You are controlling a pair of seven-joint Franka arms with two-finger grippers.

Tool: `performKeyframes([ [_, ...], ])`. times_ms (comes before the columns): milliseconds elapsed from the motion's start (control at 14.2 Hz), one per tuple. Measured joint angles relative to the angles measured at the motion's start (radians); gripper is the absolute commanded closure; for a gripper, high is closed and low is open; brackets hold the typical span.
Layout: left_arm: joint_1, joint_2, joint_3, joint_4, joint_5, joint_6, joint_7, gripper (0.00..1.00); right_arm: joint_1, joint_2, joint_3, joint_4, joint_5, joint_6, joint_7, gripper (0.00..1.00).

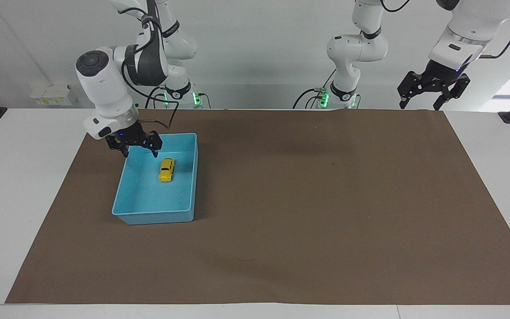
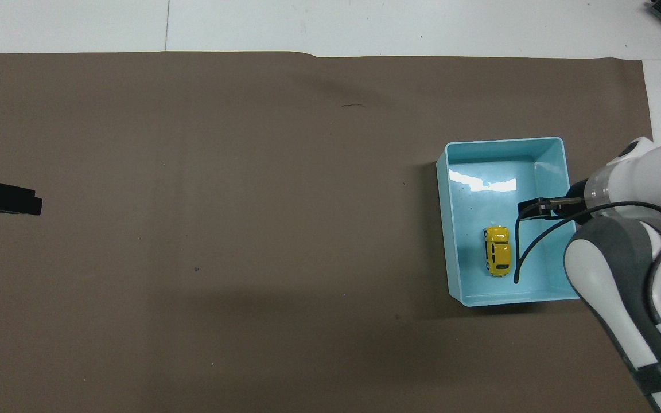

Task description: Wind up and store yellow beetle car

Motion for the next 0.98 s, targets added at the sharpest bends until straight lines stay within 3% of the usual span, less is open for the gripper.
performKeyframes([
  [702, 0.0, 0.0, 0.0, 0.0, 0.0, -0.001, 0.0, 0.0, -0.009, -0.006, -0.002, 0.322, -0.004, -0.382, 0.038, 0.0],
  [982, 0.0, 0.0, 0.0, 0.0, 0.0, -0.001, 0.0, 0.0, -0.008, -0.006, -0.002, 0.379, -0.004, -0.434, 0.038, 0.0],
])
